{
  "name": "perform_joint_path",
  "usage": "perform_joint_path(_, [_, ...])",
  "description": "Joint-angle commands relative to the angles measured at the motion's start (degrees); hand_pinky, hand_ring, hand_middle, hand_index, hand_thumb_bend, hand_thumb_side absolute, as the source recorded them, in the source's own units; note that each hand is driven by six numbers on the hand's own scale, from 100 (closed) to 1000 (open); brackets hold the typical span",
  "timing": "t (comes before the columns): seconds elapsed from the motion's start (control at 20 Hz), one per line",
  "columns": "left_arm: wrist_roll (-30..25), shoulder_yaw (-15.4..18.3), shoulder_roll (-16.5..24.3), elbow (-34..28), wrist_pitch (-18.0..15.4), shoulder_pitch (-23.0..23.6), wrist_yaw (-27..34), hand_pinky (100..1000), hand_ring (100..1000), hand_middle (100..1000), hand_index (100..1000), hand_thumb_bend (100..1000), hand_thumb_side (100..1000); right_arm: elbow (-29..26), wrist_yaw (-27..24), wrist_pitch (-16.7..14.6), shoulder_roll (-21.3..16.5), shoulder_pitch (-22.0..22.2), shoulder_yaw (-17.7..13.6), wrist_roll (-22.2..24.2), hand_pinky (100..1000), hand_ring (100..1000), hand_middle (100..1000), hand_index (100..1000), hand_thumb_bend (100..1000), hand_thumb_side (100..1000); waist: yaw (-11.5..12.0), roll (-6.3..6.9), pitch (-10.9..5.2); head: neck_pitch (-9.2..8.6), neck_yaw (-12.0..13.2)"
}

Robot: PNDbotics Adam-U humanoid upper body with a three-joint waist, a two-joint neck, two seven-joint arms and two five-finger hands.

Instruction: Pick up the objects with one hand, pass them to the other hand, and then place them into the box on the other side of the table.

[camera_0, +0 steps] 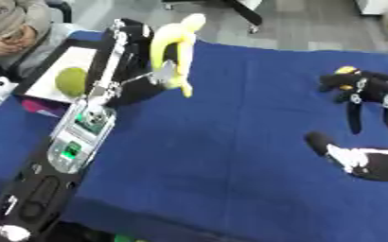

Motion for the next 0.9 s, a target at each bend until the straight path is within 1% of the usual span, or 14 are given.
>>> perform_joint_path(0.05, [0.75, 2.49, 5.45, 3.03, 2.73, -1.91, -2.34, 358, 197, 193, 401, 100, 100, -0.29, 0.13, -0.25, -0.69, -0.44, 0.23, 0.41, 635, 249, 669, 824, 442, 571, -0.04, 0.11, -0.93, -1.33, 1.26])
perform_joint_path(0.2, [1.18, 3.79, 9.44, 7.98, 5.81, -4.14, -3.88, 357, 197, 192, 398, 100, 100, -0.14, -0.03, -0.41, -0.68, -0.33, 0.43, 0.81, 636, 249, 669, 824, 441, 570, -0.21, 0.09, -1.14, -1.99, 1.52])
perform_joint_path(0.35, [1.81, 5.16, 12.39, 12.96, 8.88, -6.36, -5.69, 357, 198, 193, 397, 100, 100, -0.02, -0.15, -0.5, -0.73, -0.22, 0.54, 1.09, 637, 249, 670, 824, 439, 570, -0.33, 0.04, -1.33, -2.28, 1.46])
perform_joint_path(0.45, [1.82, 6.15, 14.1, 16.13, 10.83, -7.65, -7.39, 359, 200, 195, 397, 154, 100, 0.03, -0.16, -0.54, -0.75, -0.13, 0.56, 1.2, 637, 249, 668, 823, 437, 571, -0.4, 0.07, -1.41, -2.27, 1.39])
perform_joint_path(0.5, [1.74, 6.55, 14.69, 17.74, 11.82, -8.29, -8.34, 358, 200, 195, 397, 160, 100, 0.06, -0.16, -0.54, -0.76, -0.08, 0.56, 1.24, 637, 249, 668, 823, 437, 571, -0.45, 0.08, -1.44, -2.22, 1.28])
perform_joint_path(0.55, [1.7, 6.79, 15.14, 19.3, 12.78, -8.9, -9.28, 358, 201, 196, 397, 192, 100, 0.09, -0.15, -0.54, -0.78, -0.05, 0.57, 1.27, 637, 249, 668, 823, 436, 571, -0.48, 0.08, -1.47, -2.17, 1.14])
perform_joint_path(0.7, [0.73, 7.45, 16.54, 24.15, 15.76, -10.79, -12.25, 362, 204, 249, 396, 270, 100, 0.16, -0.15, -0.56, -0.85, -0.02, 0.64, 1.35, 638, 249, 668, 822, 435, 572, -0.65, 0.07, -1.53, -2.01, 0.75])
perform_joint_path(0.8, [0.2, 7.22, 17.09, 27.43, 17.78, -12.15, -14.27, 365, 249, 264, 375, 342, 100, 0.17, -0.21, -0.6, -0.88, -0.05, 0.74, 1.44, 638, 249, 668, 821, 435, 572, -0.79, 0.06, -1.54, -1.94, 0.71])
perform_joint_path(0.9, [-0.42, 6.68, 17.44, 30.7, 19.79, -13.48, -16.27, 372, 266, 264, 363, 421, 100, 0.19, -0.28, -0.64, -0.92, -0.1, 0.83, 1.54, 638, 249, 669, 821, 434, 573, -0.95, 0.03, -1.52, -1.84, 0.77])
